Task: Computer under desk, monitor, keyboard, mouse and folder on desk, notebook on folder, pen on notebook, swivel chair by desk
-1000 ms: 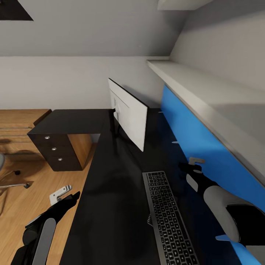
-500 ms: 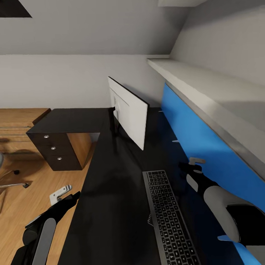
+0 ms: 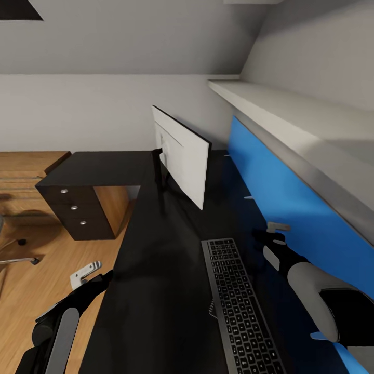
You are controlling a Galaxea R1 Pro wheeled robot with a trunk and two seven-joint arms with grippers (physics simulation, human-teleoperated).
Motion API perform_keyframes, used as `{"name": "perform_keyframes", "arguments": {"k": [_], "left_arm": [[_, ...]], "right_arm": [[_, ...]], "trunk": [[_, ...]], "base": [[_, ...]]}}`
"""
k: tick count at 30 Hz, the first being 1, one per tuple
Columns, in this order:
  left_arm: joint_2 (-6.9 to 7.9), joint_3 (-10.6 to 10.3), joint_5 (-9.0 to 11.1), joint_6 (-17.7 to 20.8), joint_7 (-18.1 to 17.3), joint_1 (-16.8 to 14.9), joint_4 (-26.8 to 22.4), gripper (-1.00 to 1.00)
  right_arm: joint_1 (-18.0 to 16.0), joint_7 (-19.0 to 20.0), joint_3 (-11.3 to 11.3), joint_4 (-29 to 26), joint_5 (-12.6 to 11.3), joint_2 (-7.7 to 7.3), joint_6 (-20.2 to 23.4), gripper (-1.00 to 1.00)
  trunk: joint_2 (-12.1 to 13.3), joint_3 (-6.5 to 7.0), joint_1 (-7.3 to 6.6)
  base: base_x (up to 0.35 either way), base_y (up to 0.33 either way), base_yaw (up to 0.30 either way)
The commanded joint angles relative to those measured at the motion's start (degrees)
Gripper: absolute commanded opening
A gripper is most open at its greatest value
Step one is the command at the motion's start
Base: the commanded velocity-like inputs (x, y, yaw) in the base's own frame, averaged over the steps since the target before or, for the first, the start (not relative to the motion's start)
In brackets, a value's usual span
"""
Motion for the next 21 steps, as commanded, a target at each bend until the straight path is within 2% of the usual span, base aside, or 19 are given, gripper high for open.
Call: {"name": "perform_keyframes", "arguments": {"k": [1, 12, 21], "left_arm": [[-0.04, 0.06, 0.61, 0.26, 0.43, -0.03, -0.08, 1.00], [-0.04, 0.06, 0.61, 0.28, 0.37, -0.04, -0.08, 1.00], [-0.04, 0.06, 0.61, 0.28, 0.34, -0.04, -0.09, 1.00]], "right_arm": [[-0.05, -0.19, 0.47, 0.04, -0.60, -0.02, -0.21, 1.00], [-0.05, -0.43, 0.43, 0.12, -0.60, 0.06, 0.01, 1.00], [-0.05, -0.53, 0.40, 0.13, -0.60, 0.06, 0.06, 1.00]], "trunk": [[-0.46, -0.24, 0.23], [-4.87, -2.21, 2.64], [-4.87, -2.21, 2.64]], "base": [[0.000, 0.000, 0.000], [0.000, 0.000, 0.000], [0.000, 0.000, 0.000]]}}
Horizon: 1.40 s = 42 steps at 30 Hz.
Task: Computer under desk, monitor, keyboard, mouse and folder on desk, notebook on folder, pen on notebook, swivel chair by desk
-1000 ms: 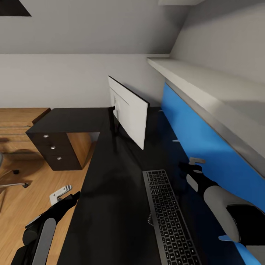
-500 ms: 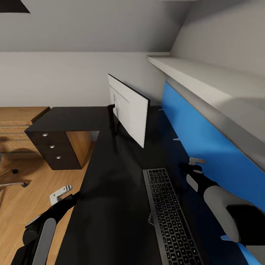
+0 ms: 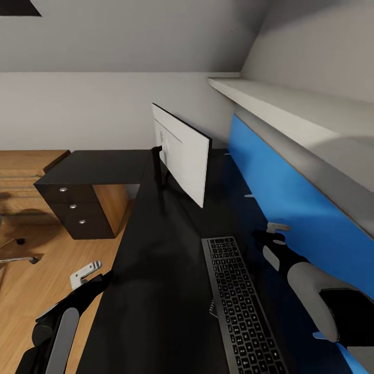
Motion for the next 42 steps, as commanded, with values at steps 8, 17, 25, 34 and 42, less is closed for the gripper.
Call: {"name": "perform_keyframes", "arguments": {"k": [8, 17, 25, 34, 42], "left_arm": [[-0.06, 0.03, 0.63, 0.24, 0.40, -0.01, -0.07, 1.00], [-0.25, -0.31, 0.68, 0.24, 0.19, 0.00, -0.15, 1.00], [-0.55, -1.10, 0.77, 0.63, 0.51, -1.11, -0.15, 1.00], [-5.11, -8.98, 1.57, 8.35, 14.28, -14.92, 0.82, 1.00], [-6.17, -10.00, 2.65, 12.20, 18.01, -27.31, 11.05, 1.00]], "right_arm": [[-0.04, -0.26, 0.19, 0.19, -0.63, -0.19, 0.01, 1.00], [-0.04, -0.29, -0.24, 0.30, -0.63, -0.36, 0.06, 1.00], [-0.04, -0.29, -0.65, 0.31, -0.61, -0.30, 0.06, 1.00], [-0.04, -0.29, -0.67, 0.31, -0.61, -0.29, 0.06, 1.00], [-0.04, -0.29, -0.64, 0.31, -0.61, -0.23, 0.06, 1.00]], "trunk": [[-0.03, -0.05, 0.00], [-0.03, -0.05, 0.00], [-0.03, -0.05, 0.00], [-0.03, -0.05, 0.00], [-0.03, -0.05, 0.00]], "base": [[0.000, 0.000, 0.000], [0.000, 0.000, 0.000], [0.000, 0.000, 0.000], [0.000, 0.000, 0.000], [0.000, 0.000, 0.000]]}}
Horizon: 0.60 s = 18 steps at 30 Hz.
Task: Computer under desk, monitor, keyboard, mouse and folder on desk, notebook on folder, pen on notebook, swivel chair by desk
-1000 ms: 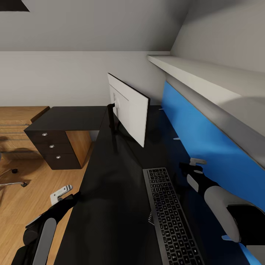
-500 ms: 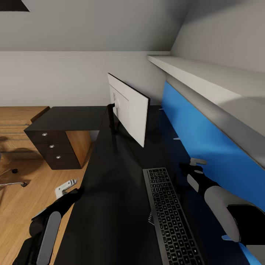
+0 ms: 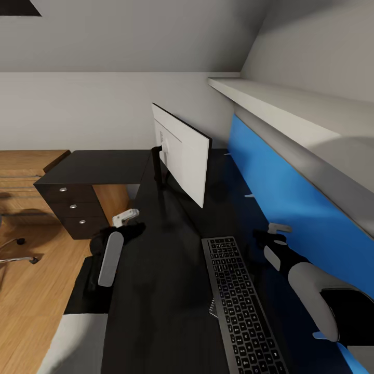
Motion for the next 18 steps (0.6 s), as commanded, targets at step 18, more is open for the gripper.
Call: {"name": "perform_keyframes", "arguments": {"k": [18], "left_arm": [[-0.04, 0.35, 7.04, 0.88, 1.03, -28.49, 29.04, 1.00]], "right_arm": [[-0.04, -0.17, 0.41, 0.02, -0.68, -0.03, 1.61, 1.00]], "trunk": [[-0.04, -0.06, 0.00]], "base": [[0.000, 0.000, 0.000]]}}
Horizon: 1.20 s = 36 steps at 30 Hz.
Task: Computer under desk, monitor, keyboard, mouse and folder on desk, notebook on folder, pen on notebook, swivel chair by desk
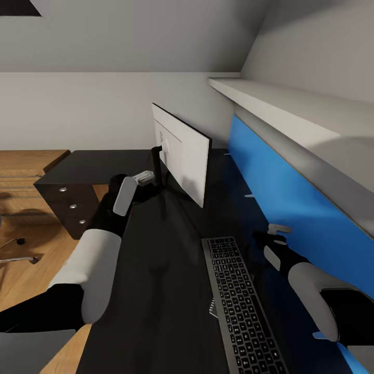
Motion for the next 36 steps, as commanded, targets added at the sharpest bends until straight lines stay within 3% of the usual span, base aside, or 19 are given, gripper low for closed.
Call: {"name": "perform_keyframes", "arguments": {"k": [1, 19, 23, 25, 33, 36], "left_arm": [[-0.05, 0.17, 0.69, 0.10, 0.50, -0.11, -0.65, 1.00], [-0.05, 0.33, 0.59, 0.08, 0.56, -0.38, -3.60, 1.00], [-0.05, 0.34, 0.59, 0.14, 1.44, -0.39, -4.73, 1.00], [-0.05, 0.34, 0.78, 0.16, 3.90, -0.39, -5.81, 1.00], [-0.05, 0.34, 0.97, 0.17, 4.83, -0.39, -6.02, 1.00], [-0.05, 0.34, 0.98, 0.17, 4.88, -0.39, -6.03, 1.00]], "right_arm": [[-0.04, -0.21, 0.47, -0.01, -0.58, -0.03, -0.07, 1.00], [-0.04, 0.02, 0.52, 0.07, -0.51, -0.06, 0.03, 1.00], [-0.04, 0.10, 0.56, 0.10, -0.44, -0.01, 0.06, 1.00], [-0.04, 0.12, 0.56, 0.11, -0.45, -0.01, 0.15, 1.00], [-0.04, 0.08, 0.56, 0.09, -0.49, -0.06, 0.20, 1.00], [-0.04, 0.05, 0.56, 0.08, -0.50, -0.06, 0.20, 1.00]], "trunk": [[-0.03, -0.06, 0.00], [-0.03, -0.06, 0.00], [-1.64, -0.77, 0.88], [-2.44, -1.13, 1.32], [-5.65, -2.57, 3.08], [-5.65, -2.57, 3.08]], "base": [[0.000, 0.000, 0.000], [0.000, 0.000, 0.000], [0.000, 0.000, 0.000], [0.000, 0.000, 0.000], [0.000, 0.000, 0.000], [0.000, 0.000, 0.000]]}}
